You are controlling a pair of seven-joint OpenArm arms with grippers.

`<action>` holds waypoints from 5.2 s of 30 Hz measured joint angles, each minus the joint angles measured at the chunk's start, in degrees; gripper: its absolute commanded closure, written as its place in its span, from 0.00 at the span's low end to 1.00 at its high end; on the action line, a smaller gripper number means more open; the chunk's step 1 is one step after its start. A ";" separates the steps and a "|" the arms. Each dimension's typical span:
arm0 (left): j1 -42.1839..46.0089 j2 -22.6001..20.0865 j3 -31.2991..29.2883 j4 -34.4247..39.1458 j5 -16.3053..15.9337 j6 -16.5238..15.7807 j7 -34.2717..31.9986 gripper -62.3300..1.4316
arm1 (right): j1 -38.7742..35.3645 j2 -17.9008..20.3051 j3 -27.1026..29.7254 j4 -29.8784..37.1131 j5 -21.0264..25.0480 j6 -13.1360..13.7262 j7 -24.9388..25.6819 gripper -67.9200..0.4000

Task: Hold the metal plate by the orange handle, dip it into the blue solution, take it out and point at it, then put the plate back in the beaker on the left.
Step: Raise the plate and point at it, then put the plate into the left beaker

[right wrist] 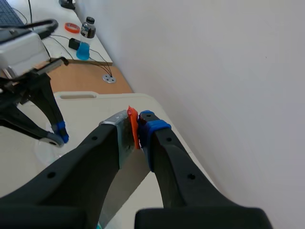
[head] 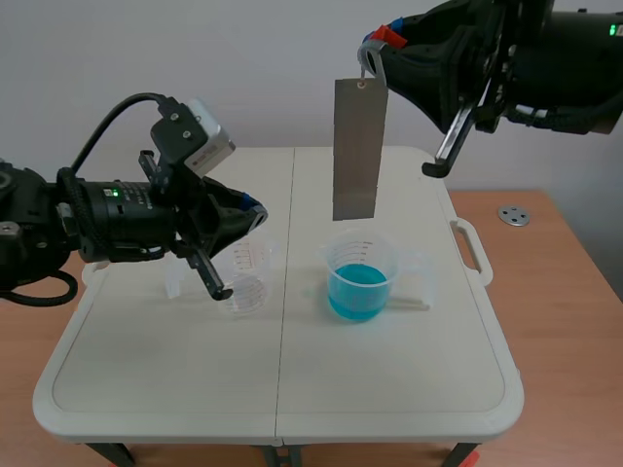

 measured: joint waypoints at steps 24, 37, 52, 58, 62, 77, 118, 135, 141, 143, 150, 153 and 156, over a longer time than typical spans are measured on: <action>-9.68 3.74 5.99 -10.93 1.64 -4.22 1.22 0.93 | 0.02 0.00 0.00 0.11 3.80 0.00 -3.91 0.97; -9.70 3.72 5.99 -10.93 -2.32 -4.52 1.20 0.93 | 0.02 0.00 0.00 0.11 4.09 0.00 -3.93 0.97; -9.70 3.69 5.99 -10.93 -2.89 -4.92 1.20 0.93 | 0.02 0.00 0.00 0.11 5.33 0.00 -4.33 0.97; -9.57 0.79 5.95 -10.71 -3.13 6.14 -2.43 0.93 | 0.02 0.00 0.00 0.11 5.33 0.00 -4.33 0.97; -5.66 -6.01 2.62 -8.17 -3.45 13.22 -7.56 0.93 | 0.02 0.00 0.00 0.11 5.33 0.00 -4.33 0.97; 32.98 -31.08 -19.34 -1.07 -12.39 26.60 -13.00 0.93 | 0.02 0.00 0.00 0.15 8.50 0.00 -7.23 0.97; 72.04 -9.01 -25.97 -1.81 -2.10 23.98 -16.85 0.93 | 9.90 -7.48 -2.08 0.31 13.25 0.00 -16.87 0.97; 71.43 -9.01 -25.97 -1.81 -1.79 20.65 -16.83 0.93 | 14.88 -18.25 -6.88 -4.44 12.92 0.00 -22.77 0.97; 71.43 -9.01 -25.97 -1.81 -1.79 20.65 -16.83 0.93 | 17.25 -20.87 -8.37 -7.54 12.79 -0.11 -23.82 0.97; 71.43 -9.01 -25.97 -1.81 -1.79 20.65 -16.85 0.93 | 17.86 -21.57 -9.35 -8.46 12.79 -0.11 -23.82 0.97; 71.43 -9.01 -25.97 -1.81 -1.79 20.65 -16.83 0.93 | 17.94 -22.21 -9.86 -11.02 12.52 -0.11 -23.82 0.97; 71.43 -9.01 -25.97 -1.81 -1.79 20.65 -16.85 0.93 | 17.94 -23.30 -9.84 -12.07 11.06 -0.11 -24.04 0.97; 71.43 -9.01 -25.97 -1.81 -1.79 20.65 -16.85 0.93 | 17.92 -23.67 -10.25 -12.46 11.06 -0.11 -24.15 0.97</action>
